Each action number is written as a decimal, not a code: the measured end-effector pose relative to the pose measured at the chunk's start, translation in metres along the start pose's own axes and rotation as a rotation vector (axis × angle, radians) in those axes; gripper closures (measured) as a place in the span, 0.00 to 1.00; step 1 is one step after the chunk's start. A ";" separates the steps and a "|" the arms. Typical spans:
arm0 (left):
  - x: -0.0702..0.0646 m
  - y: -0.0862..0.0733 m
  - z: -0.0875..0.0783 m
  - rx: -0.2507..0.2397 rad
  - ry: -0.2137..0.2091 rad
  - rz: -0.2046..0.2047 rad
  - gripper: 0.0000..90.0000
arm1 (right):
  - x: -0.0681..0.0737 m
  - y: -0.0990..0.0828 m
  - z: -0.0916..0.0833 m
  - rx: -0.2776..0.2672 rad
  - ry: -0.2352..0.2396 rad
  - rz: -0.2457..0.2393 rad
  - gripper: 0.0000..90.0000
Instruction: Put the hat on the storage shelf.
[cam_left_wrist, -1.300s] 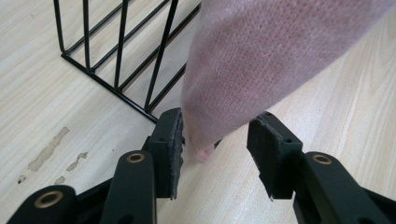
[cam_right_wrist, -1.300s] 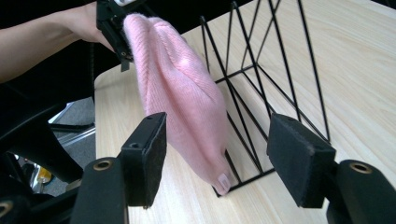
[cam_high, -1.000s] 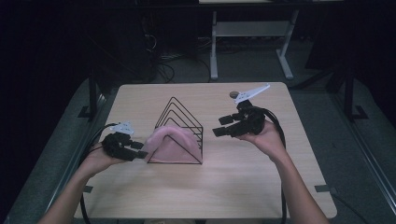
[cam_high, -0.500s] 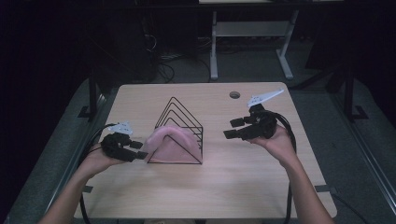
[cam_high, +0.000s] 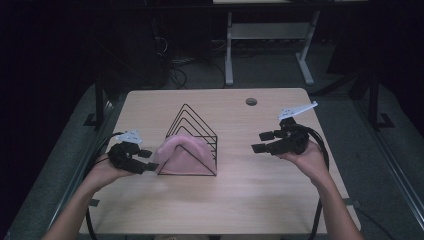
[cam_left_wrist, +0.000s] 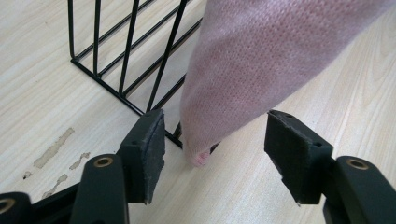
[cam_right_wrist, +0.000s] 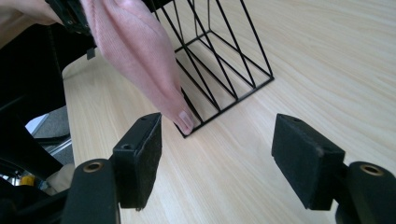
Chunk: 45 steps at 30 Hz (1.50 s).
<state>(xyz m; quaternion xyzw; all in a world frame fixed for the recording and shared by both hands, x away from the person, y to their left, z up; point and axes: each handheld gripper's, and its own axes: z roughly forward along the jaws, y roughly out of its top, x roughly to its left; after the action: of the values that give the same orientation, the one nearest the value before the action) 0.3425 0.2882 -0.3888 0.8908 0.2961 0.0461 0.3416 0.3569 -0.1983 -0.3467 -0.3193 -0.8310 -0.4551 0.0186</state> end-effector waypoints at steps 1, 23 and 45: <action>-0.001 0.000 0.000 -0.004 0.002 -0.001 0.42 | -0.001 -0.002 -0.001 0.002 -0.005 0.002 0.36; -0.004 -0.006 -0.005 -0.002 0.016 0.004 0.36 | -0.018 -0.058 -0.021 0.007 -0.070 0.085 0.35; -0.013 -0.011 0.002 -0.018 0.016 -0.007 0.33 | -0.024 -0.124 -0.038 0.035 -0.130 0.163 0.34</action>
<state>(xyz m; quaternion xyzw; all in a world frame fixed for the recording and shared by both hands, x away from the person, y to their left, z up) 0.3270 0.2863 -0.3958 0.8862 0.3016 0.0546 0.3474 0.2984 -0.2871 -0.4245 -0.4143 -0.8096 -0.4157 0.0070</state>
